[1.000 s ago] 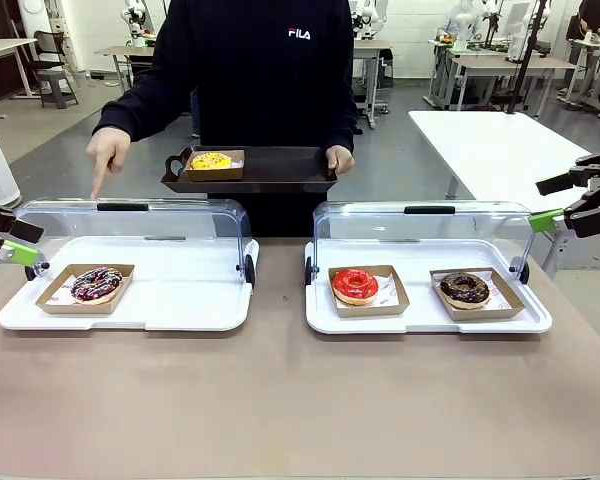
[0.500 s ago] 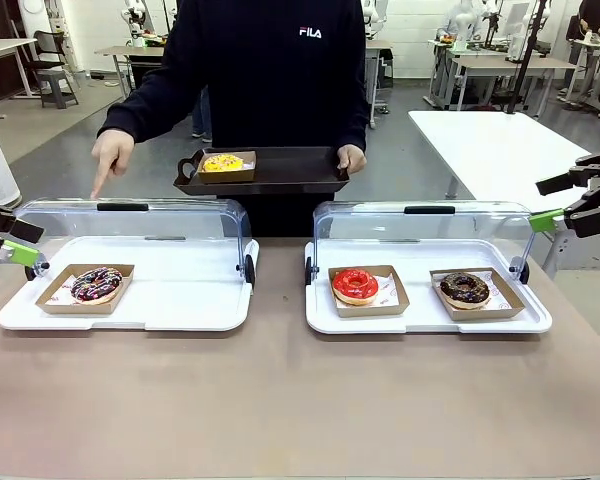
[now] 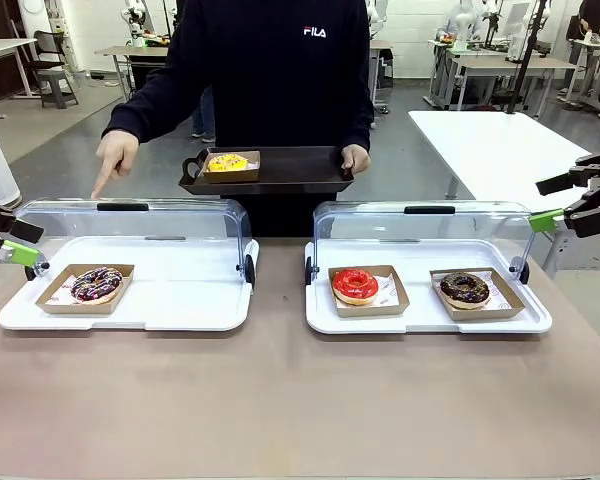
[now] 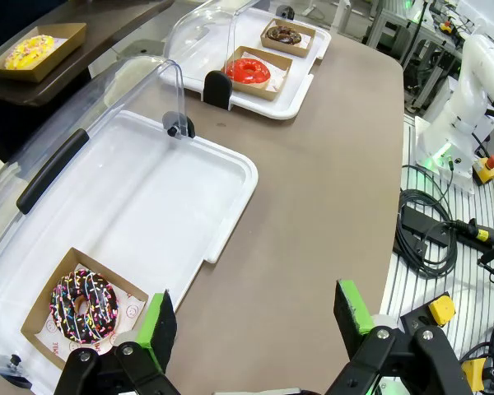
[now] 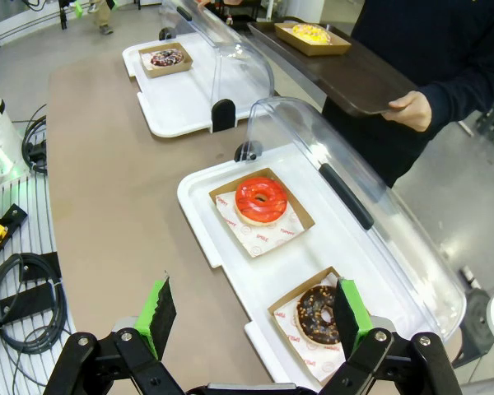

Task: Provide the desired donut to the person.
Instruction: Pick up and lift the Paper togo box containing the Donut pointed at by the person.

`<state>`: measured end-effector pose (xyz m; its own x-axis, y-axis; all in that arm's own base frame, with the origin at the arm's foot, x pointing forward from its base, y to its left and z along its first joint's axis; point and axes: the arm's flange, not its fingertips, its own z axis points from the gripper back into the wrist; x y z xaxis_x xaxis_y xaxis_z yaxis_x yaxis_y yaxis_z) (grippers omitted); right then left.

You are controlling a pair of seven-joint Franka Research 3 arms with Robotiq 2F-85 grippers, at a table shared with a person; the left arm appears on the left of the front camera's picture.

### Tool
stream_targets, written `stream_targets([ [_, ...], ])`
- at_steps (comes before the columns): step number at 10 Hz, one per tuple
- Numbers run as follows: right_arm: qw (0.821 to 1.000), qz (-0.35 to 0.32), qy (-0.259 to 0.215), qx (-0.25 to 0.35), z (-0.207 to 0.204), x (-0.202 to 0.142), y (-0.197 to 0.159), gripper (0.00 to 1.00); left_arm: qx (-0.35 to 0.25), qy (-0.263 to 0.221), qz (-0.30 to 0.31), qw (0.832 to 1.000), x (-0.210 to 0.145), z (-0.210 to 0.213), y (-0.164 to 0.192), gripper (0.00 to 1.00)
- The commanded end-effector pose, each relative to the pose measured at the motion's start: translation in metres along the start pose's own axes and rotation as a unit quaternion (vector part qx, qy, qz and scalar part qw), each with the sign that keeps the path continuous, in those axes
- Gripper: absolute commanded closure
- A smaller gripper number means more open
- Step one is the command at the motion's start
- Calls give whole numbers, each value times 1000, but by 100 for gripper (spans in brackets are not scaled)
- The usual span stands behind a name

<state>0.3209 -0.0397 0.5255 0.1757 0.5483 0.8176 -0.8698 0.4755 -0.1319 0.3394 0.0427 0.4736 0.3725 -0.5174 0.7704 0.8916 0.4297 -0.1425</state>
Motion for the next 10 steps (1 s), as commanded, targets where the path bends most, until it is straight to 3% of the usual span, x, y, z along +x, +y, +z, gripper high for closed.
stream_targets([
  [1, 1000, -1, -12, 5, -3, 1, -1, 0, -3, -8, 0, 1000, -1, -1, 1, 0],
  [2, 1000, -1, -12, 5, -3, 1, -1, 0, 0, 0, 0, 1000, 0, 0, 0, 0],
  [5, 1000, -1, -12, 5, -3, 1, -1, 0, 79, 127, -53, 987, -6, 38, -2, 0],
  [8, 1000, -1, -12, 5, -3, 1, -1, 0, 82, 253, -187, 946, -30, 26, 6, 0],
  [9, 1000, -1, -12, 5, -3, 1, -1, 0, 54, 291, -247, 923, -42, 17, 14, 0],
  [10, 1000, -1, -12, 5, -3, 1, -1, 0, 21, 291, -299, 908, -46, 16, 24, 0],
])
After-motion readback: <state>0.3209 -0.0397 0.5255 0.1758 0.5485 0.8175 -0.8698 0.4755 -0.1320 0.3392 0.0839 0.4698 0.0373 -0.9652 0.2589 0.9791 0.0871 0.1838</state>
